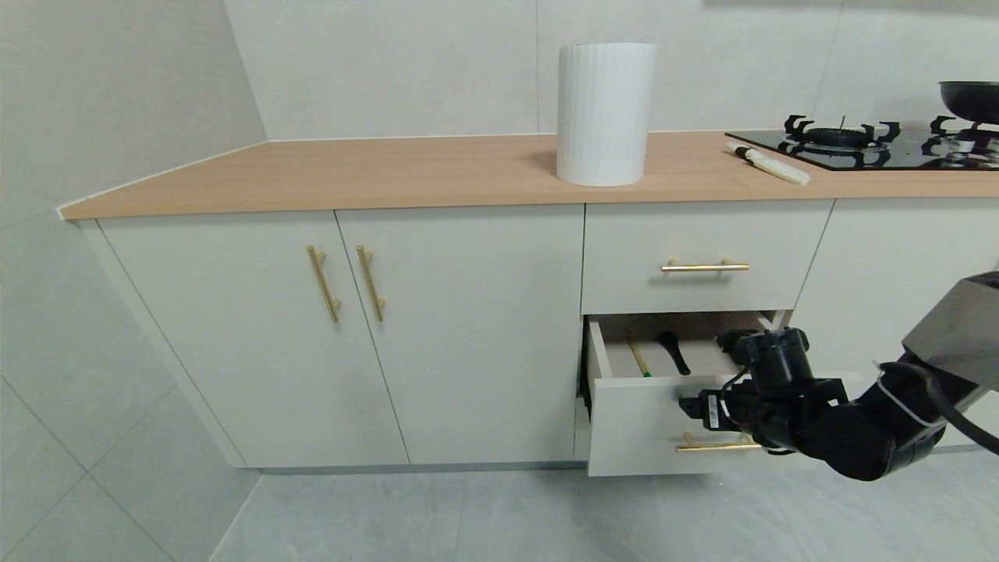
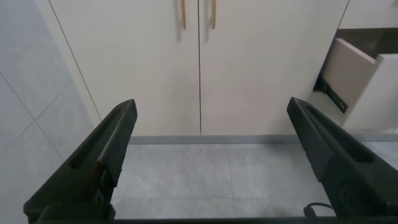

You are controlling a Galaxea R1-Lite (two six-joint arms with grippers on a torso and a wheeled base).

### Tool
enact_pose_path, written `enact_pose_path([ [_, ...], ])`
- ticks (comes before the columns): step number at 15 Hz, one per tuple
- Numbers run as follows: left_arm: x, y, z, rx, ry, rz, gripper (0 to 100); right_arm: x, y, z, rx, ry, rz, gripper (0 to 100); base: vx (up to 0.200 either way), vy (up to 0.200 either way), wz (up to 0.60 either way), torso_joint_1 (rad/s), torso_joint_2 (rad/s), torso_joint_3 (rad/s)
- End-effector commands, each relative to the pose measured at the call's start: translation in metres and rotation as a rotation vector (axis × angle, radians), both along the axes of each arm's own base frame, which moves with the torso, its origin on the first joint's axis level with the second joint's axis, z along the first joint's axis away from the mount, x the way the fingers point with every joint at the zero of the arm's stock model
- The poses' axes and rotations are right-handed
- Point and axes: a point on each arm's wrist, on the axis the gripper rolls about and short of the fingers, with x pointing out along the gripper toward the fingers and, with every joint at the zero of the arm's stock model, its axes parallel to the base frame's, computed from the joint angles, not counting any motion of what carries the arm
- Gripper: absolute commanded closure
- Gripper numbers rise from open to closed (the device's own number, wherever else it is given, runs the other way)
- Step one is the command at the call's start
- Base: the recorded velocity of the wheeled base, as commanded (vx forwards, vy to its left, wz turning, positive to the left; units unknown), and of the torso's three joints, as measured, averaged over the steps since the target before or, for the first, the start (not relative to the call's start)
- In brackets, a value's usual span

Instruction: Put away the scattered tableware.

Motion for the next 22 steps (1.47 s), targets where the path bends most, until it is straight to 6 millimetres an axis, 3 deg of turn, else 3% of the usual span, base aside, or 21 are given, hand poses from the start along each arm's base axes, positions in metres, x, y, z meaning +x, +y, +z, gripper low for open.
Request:
enact_pose_path([
  [1,0.0,0.0,0.0,0.0,0.0,0.001,0,0.018,0.002,-0.008,0.004,-0.011,-0.01,0,0.0,0.0,0.0,0.0,0.0,0.0],
  [6,0.0,0.0,0.0,0.0,0.002,0.001,0,0.052,-0.002,-0.019,0.016,-0.053,-0.049,0,0.0,0.0,0.0,0.0,0.0,0.0],
  [9,0.0,0.0,0.0,0.0,0.002,0.001,0,0.064,-0.005,-0.03,0.026,-0.097,-0.068,0,0.0,0.0,0.0,0.0,0.0,0.0],
  [22,0.0,0.0,0.0,0.0,0.0,0.001,0,0.108,-0.031,-0.045,0.14,-0.219,-0.231,0,0.0,0.0,0.0,0.0,0.0,0.0],
])
